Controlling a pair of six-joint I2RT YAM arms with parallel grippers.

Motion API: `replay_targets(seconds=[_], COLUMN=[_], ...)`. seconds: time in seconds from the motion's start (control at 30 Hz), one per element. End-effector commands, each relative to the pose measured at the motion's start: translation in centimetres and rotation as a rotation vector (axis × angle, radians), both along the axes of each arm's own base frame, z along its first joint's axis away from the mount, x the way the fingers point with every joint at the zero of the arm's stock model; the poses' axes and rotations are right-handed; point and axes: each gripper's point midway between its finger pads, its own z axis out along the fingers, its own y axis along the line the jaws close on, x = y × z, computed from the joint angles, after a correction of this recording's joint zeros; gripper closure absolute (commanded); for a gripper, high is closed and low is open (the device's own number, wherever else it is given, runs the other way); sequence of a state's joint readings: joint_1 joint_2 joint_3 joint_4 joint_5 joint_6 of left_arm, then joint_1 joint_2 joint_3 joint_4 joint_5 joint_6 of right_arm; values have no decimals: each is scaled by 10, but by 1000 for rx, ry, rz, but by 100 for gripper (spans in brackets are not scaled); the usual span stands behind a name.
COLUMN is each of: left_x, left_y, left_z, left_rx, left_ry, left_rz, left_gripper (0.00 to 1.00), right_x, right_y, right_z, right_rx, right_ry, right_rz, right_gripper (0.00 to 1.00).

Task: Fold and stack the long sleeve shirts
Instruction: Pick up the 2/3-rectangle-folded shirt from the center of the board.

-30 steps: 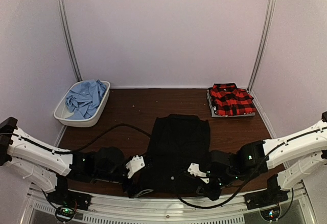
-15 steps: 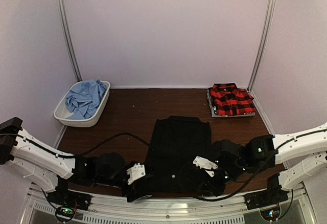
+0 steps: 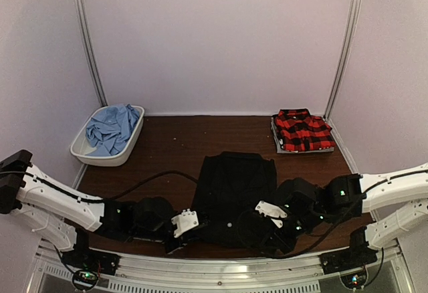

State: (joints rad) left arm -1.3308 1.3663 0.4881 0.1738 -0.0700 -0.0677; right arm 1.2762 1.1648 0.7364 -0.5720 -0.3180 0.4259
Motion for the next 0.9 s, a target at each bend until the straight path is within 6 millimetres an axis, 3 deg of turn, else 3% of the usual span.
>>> replay_targets(seconds=[0.0,0.03,0.23,0.47,0.5,0.6,0.67,0.87], left_x=[-6,-7,-10,-10,-8,-5,-4,0], left_y=[-12,-13,-16,-22,-22,-23,-23,-22], left_z=[23,28,58,64,64,67,71,85], left_rx=[-26,-31,-67,-52,-49,-55,-69,-119], left_ry=[43,55,134,275,283,314,338,400], left_rz=[-17,-18,27,52,64,80,81,82], left_gripper=[95,100,100,100,100,100,100,100], right_x=[3,4,10,14,13,9,7,2], right_y=[0,0,-3,-1,0,1,1,4], right_z=[3,2,8,23,23,23,20,10], right_rx=[23,22,34,75,74,57,32,-36], right_ry=[-6,-8,-40,-91,-95,-117,-140,-200], right_rz=[-15,-19,-53,-72,-69,-61,-58,-43], right_gripper=[100,100,82,65,60,32,22,15])
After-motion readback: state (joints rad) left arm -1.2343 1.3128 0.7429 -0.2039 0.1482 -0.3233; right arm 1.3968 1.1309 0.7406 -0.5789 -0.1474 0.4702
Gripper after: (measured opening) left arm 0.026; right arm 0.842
